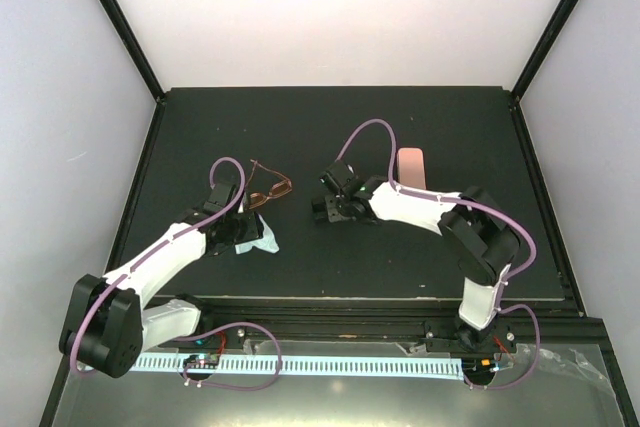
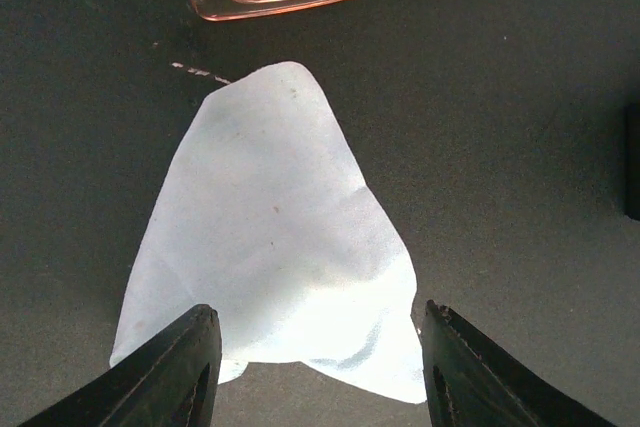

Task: Organize the sunglasses
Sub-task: Adjust the sunglasses case at the center of the board.

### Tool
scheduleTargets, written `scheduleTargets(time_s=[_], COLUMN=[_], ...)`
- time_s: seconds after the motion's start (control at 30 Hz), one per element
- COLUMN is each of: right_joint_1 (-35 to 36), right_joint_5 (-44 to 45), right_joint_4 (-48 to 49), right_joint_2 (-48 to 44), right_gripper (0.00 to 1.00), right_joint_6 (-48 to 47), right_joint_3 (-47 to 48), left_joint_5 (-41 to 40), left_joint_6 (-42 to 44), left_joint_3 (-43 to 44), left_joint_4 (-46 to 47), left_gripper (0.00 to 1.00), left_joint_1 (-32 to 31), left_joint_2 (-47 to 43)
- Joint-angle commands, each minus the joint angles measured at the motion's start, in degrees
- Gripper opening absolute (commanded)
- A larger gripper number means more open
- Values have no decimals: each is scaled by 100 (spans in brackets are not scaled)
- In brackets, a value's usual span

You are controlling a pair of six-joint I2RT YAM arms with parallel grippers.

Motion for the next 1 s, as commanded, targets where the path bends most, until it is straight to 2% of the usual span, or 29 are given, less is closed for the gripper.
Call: scheduleTargets(time_s=[0.0,0.6,0.83,0.97], right_joint_1=[-136,-403,-405,-404], right_joint_5=[352,600,700,766], right_joint_4=[412,275,194,231], right_joint_2=[195,1396,1568,1649], right_gripper=[47,64,75,77], right_joint_6=[7,-354,-318,-239], right_joint_3=[257,1574,1472,1291], left_joint_5=[38,106,127,128], left_joint_6=[46,98,98,108], left_joint_3=[88,-9,-66,-75], left_joint_4=[3,82,116,134], left_gripper=[56,56,56,56], left_joint_1=[53,53,53,53], left_joint_2=[-73,-78,-105,-96])
